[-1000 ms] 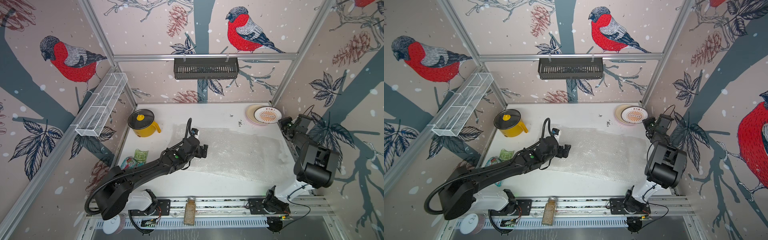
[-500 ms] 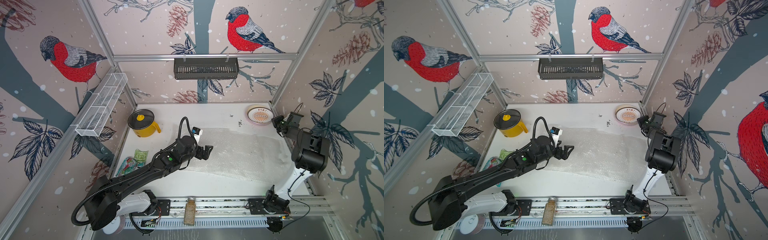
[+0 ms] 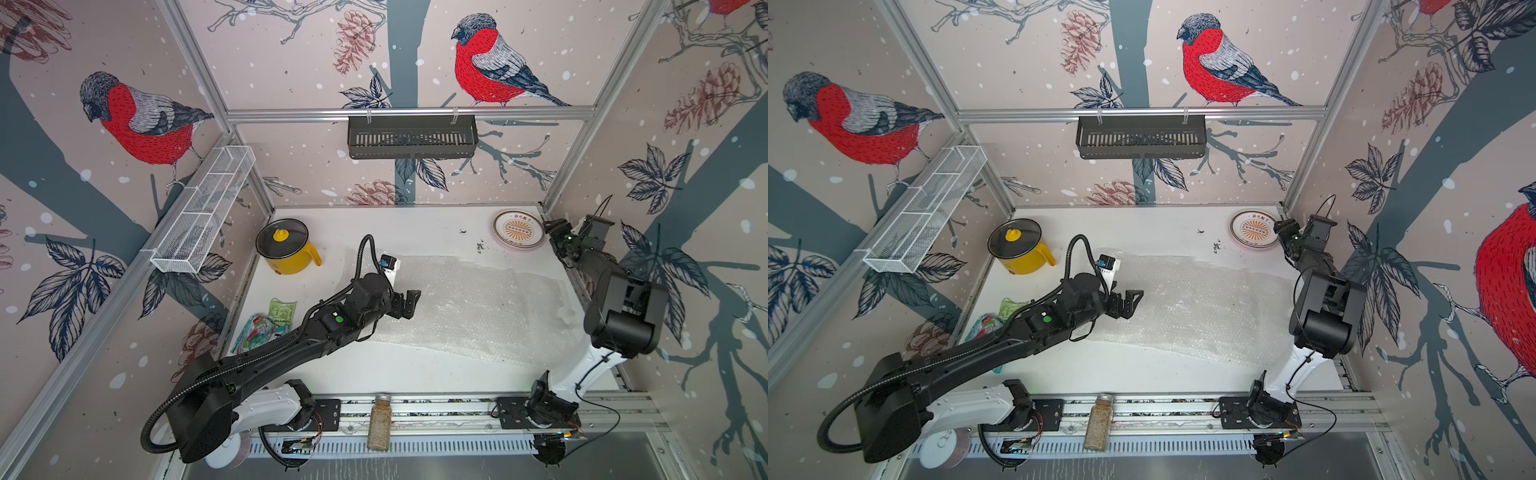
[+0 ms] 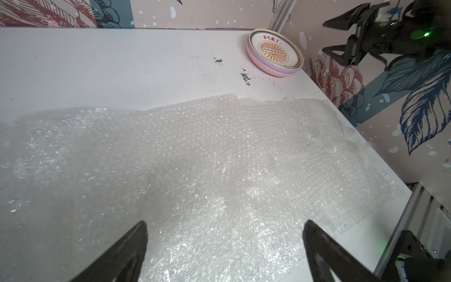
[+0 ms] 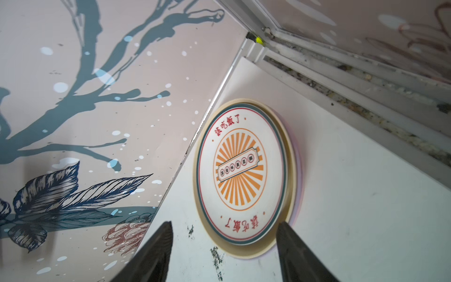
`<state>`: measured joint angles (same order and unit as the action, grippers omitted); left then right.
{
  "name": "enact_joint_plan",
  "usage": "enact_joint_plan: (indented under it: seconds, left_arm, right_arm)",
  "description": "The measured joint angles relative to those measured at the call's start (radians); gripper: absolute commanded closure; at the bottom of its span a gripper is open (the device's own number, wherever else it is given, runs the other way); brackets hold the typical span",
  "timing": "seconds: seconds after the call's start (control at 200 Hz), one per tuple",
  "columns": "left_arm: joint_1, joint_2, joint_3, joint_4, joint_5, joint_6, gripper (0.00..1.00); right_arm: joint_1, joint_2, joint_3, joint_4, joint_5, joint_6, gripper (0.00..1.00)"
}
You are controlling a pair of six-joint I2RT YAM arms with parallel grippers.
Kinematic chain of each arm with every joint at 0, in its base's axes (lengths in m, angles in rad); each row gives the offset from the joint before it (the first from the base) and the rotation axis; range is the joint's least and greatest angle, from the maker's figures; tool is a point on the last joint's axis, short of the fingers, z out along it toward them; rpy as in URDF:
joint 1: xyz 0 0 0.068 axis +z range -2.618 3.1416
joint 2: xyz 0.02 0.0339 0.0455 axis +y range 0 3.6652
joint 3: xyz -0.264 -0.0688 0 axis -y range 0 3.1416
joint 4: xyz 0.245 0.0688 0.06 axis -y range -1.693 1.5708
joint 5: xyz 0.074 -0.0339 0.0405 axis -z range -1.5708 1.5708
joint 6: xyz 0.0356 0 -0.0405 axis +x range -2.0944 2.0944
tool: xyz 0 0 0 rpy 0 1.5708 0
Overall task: Unpack dinner plates from bubble wrap
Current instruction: Place the plate on the plate, then adjust the bubble wrap on the bubble wrap.
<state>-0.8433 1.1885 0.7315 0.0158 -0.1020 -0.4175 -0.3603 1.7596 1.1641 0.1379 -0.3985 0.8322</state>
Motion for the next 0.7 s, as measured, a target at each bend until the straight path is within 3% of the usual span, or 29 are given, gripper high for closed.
enact_joint_plan:
  seconds: [0.235,0.415,0.55,0.7]
  left_arm:
    - [0.055,0.171,0.056,-0.061,-0.086,-0.058,0.06]
    - [0.082,0.411,0.219,-0.123,-0.161,-0.078,0.17]
    - [0.083,0.572,0.357,-0.163,-0.222,-0.087,0.26]
    - [0.087,0.690,0.451,-0.213,-0.311,-0.107,0.32]
  right_arm:
    - [0.128,-0.320,-0.234,-0.099,0.070,-0.064,0.00]
    - [0.321,-0.554,-0.426,-0.168,0.089,-0.122,0.01]
    - [0.496,-0.629,-0.517,-0.216,0.104,-0.154,0.01]
    - [0.620,-0.648,-0.602,-0.242,0.143,-0.154,0.01]
